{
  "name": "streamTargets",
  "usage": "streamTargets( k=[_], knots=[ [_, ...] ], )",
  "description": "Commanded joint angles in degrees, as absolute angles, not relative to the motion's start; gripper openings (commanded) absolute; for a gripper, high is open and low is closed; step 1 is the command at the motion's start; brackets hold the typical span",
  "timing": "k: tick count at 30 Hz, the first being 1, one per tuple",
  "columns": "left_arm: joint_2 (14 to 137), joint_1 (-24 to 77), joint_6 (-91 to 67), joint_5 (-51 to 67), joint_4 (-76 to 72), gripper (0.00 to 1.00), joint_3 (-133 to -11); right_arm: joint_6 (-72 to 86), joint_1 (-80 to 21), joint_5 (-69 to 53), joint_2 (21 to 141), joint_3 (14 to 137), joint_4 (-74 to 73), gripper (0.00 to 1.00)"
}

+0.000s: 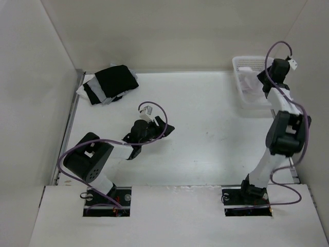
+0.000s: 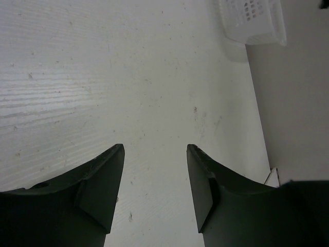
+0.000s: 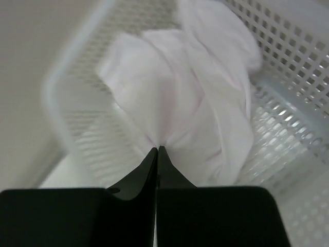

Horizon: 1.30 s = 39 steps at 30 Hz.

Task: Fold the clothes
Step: Move the tank top to the center of the board

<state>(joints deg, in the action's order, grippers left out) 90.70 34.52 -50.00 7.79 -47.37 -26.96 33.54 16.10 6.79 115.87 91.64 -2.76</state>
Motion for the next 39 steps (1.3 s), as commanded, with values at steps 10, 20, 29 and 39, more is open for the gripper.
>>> streamTargets(
  k=[10,20,29,39],
  knots=[
    [58.77,28.0,-51.94,2.65,-32.04,0.49,-22.59,33.05,-22.84,4.83,52.68,74.35,6.43,0.0],
    [42.27,16.05,-51.51,1.67,-14.24,0.49,-19.95,37.69,-40.05,7.74,56.93,60.84,11.76,0.03],
    [54.04,15.77,-47.99,1.14,-14.5,0.47,-19.24,47.9,-22.73,-3.16,96.21,73.01,20.66,0.04],
    [56.78,32.28,-40.7,-7.02,-4.06,0.42,-22.24,42.81,-24.46,0.17,90.03,61.74,16.61,0.35]
  ],
)
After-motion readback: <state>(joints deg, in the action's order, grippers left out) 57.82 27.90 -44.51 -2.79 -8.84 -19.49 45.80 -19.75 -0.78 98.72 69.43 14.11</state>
